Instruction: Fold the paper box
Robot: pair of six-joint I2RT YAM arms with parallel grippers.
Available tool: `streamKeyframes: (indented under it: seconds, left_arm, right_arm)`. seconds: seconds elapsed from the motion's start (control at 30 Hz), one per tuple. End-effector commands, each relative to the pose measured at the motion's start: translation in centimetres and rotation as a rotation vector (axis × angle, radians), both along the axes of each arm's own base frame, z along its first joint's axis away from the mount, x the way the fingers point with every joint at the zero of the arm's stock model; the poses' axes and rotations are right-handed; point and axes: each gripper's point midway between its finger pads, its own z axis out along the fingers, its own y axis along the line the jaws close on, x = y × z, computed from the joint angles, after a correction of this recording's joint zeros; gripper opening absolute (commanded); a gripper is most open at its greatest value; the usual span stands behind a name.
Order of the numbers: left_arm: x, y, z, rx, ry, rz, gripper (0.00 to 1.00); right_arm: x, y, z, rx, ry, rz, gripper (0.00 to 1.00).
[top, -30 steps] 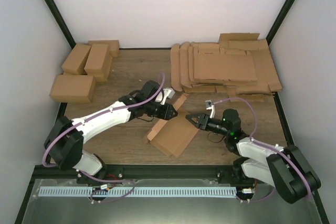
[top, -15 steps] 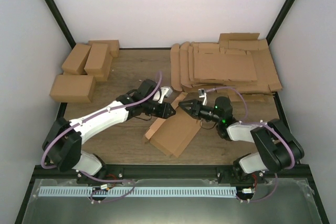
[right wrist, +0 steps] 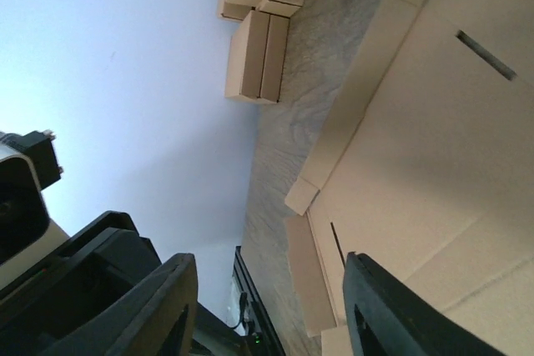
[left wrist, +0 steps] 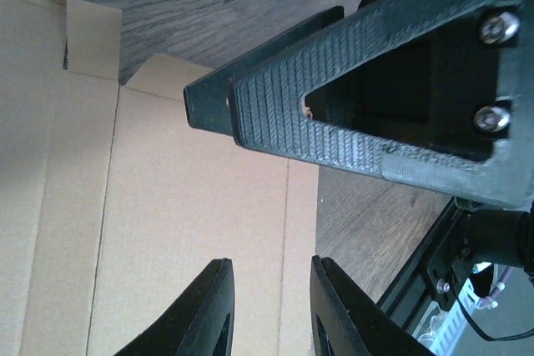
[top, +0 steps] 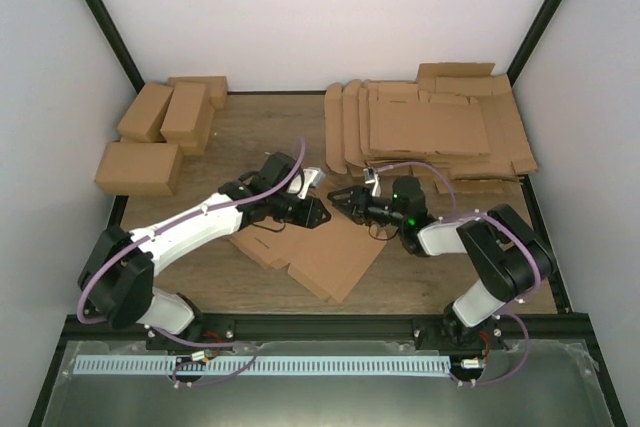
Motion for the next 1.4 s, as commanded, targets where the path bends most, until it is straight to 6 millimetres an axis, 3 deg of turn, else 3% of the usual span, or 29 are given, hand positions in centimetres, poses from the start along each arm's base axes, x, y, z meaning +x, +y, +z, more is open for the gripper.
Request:
streamKeyframes:
  seconds: [0.0,0.1,0.23,0.33,0.4,0.6,0.73,0.9,1.07,1.23,1.37]
  left_arm:
    - [0.4,1.1,0.3,0.027,-0.026,0.027,0.27]
    - [2.4,4.0,0.6,0.102,-0.080,0.159,0.28]
    - [6.0,10.8,-0.6,0.227,-0.082,0.378,0.30]
    - [8.5,15.2,-0.7,0.346,-0.129,0.526,0.54]
    - [9.6,16.6,-0.7,0.389,-0.158,0.583,0.65]
    - [12.1,17.0,-2.9,0.457,-0.180,0.620,0.67]
    - [12.7,16.7,-5.8,0.508,-0.162,0.574,0.64]
    - [13.1,16.2,-7.9,0.543,-0.150,0.481,0.64]
    - [12.9,14.9,-9.3,0.484,-0.091,0.404,0.65]
    - [13.1,15.4,-11.1,0.468,-0.011,0.403,0.66]
    - [13.2,15.5,-11.0,0.357,0.050,0.406,0.72]
  right_arm:
    - [1.1,0.9,1.5,-0.021,-0.053,-0.004,0.52]
    - [0.7,0.3,0.5,-0.097,-0.042,-0.013,0.52]
    - [-1.1,-0.8,-1.0,-0.158,-0.027,0.000,0.49]
    - [-2.9,-1.4,-2.5,-0.195,-0.009,0.035,0.48]
    - [-4.0,-2.0,-3.3,-0.216,0.001,0.047,0.48]
    - [-6.2,-3.0,-5.1,-0.276,0.013,0.092,0.48]
    - [-7.2,-3.4,-6.2,-0.316,0.034,0.129,0.48]
    - [-8.0,-3.6,-7.4,-0.339,0.049,0.161,0.47]
    - [-8.8,-3.6,-8.8,-0.348,0.085,0.198,0.46]
    - [-9.1,-3.5,-9.6,-0.348,0.107,0.218,0.45]
    - [-9.2,-3.7,-10.6,-0.378,0.127,0.220,0.44]
